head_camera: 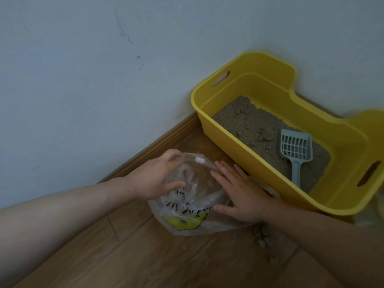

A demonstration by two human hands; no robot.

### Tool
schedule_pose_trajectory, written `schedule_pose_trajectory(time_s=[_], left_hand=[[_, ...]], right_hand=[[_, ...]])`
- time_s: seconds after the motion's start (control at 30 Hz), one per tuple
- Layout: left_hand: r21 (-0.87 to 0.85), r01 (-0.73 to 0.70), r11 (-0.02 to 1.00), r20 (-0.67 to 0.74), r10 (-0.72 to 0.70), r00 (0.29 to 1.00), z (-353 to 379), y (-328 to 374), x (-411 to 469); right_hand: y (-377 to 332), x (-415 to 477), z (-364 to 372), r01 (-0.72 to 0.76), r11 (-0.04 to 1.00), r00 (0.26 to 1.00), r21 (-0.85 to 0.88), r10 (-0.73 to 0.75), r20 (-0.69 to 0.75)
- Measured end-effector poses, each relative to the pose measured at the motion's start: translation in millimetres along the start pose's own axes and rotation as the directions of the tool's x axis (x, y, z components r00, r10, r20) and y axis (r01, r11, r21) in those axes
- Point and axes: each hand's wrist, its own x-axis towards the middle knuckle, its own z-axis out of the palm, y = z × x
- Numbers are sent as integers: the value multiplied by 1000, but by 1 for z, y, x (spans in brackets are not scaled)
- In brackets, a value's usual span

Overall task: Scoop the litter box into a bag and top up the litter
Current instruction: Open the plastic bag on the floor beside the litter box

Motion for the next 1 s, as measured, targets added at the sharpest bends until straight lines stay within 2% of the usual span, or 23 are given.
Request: schedule_pose_trajectory(time_s=[0.23, 0.4, 0.6, 1.0], left_hand=[[-29, 55, 998, -13, -56, 998, 3, -6, 7], [169, 17, 986, -113, 2, 994, -1, -7, 10], [-30, -12, 999, -55, 10, 998, -14, -2, 10], [-236, 3, 972, -166, -43, 985, -31, 2, 15]], right_hand=[[-5, 0, -6, -52, 997, 998, 52, 54, -29], [0, -1, -6, -48, 995, 998, 86, 52, -48], [-5, -2, -11, -57, 992, 996, 113, 64, -55], [-52, -26, -76, -42, 977, 991, 208, 68, -118]])
